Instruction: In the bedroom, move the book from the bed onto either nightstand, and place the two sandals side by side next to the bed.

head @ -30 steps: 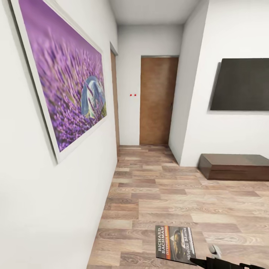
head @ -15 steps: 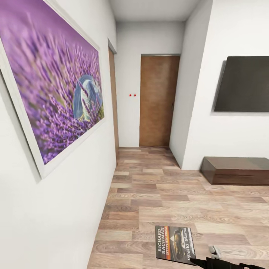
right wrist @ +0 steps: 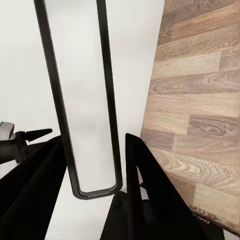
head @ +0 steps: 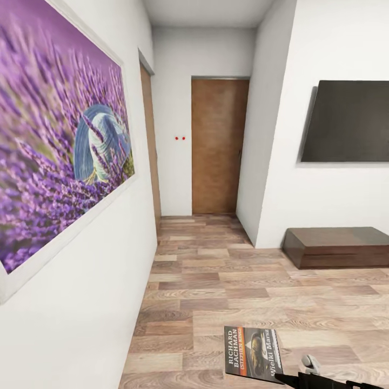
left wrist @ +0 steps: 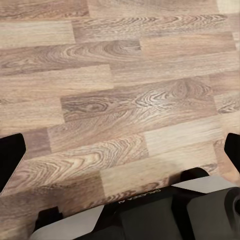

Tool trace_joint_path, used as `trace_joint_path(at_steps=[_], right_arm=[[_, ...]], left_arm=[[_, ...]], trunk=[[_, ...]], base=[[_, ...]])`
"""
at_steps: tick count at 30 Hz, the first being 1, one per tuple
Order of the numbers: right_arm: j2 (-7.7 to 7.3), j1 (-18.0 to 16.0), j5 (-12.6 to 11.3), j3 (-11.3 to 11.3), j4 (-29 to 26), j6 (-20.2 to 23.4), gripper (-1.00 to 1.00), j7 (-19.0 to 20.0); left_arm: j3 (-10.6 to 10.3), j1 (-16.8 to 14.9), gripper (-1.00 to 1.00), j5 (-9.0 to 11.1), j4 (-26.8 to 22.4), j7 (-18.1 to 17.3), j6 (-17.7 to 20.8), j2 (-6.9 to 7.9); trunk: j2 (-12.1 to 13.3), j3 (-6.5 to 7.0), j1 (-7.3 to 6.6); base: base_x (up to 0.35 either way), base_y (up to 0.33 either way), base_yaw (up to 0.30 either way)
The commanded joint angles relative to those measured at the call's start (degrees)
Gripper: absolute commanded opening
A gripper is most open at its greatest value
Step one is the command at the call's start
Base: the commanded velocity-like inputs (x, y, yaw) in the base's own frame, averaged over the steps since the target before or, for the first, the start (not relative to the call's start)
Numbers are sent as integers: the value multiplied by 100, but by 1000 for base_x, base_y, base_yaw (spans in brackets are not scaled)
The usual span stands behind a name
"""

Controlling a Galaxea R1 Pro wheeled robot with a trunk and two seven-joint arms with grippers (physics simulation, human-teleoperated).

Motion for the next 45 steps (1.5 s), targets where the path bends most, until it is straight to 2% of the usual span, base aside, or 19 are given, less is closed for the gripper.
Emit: trace_joint_path(at_steps=[1, 14, 45], right_arm=[[-2, -1, -66, 9, -5, 58, -100, 14], [5, -1, -66, 9, -5, 57, -100, 14], [-2, -1, -66, 9, 3, 59, -100, 23]], left_arm=[[49, -1, 100, -57, 1, -9, -17, 0], [49, -1, 100, -57, 1, -9, -17, 0], [49, -1, 100, -57, 1, -7, -17, 0]], trunk=[[-3, -2, 5], [-3, -2, 5], [-3, -2, 5]], base=[[327, 0, -4], [327, 0, -69], [327, 0, -1]])
